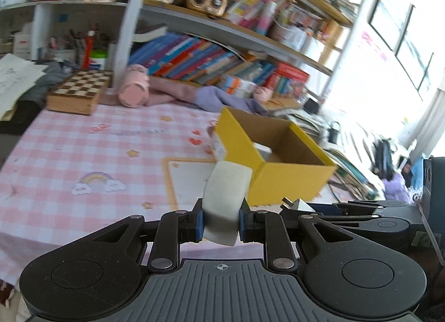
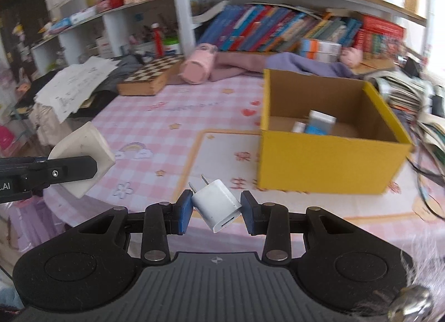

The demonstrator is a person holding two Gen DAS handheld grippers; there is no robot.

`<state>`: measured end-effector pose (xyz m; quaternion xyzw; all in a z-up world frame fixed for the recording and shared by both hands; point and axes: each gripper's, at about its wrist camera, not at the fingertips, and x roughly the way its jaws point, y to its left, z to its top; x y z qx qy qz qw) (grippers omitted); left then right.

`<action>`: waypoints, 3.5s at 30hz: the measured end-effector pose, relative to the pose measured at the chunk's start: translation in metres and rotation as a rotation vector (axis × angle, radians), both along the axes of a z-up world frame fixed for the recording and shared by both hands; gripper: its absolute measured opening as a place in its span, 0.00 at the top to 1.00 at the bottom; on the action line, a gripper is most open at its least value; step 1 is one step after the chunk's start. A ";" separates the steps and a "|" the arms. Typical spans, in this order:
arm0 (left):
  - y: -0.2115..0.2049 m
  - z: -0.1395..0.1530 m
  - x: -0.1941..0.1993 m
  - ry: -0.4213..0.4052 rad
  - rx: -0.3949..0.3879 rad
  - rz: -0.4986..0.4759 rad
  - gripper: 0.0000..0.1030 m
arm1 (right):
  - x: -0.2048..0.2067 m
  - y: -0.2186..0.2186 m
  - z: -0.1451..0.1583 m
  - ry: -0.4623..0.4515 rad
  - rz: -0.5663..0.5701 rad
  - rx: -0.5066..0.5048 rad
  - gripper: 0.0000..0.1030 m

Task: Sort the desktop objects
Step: 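Carry the cream charger and small white plug over the yellow box with both tools, then open the left tool to drop the cream charger while the right tool releases the white plug into the box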

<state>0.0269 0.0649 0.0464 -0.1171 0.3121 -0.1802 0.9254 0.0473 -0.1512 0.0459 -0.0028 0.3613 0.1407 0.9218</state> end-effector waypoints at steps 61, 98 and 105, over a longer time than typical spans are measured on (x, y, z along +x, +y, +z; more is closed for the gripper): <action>-0.197 -0.033 0.202 0.091 0.209 -0.045 0.79 | 0.237 -0.150 -0.022 -0.013 0.094 -0.065 0.66; -0.243 -0.076 0.244 0.269 0.321 -0.063 0.75 | 0.319 -0.135 -0.066 0.225 0.227 -0.106 0.65; -0.250 -0.062 0.229 0.178 0.360 -0.047 0.44 | 0.312 -0.139 -0.055 0.166 0.214 -0.082 0.53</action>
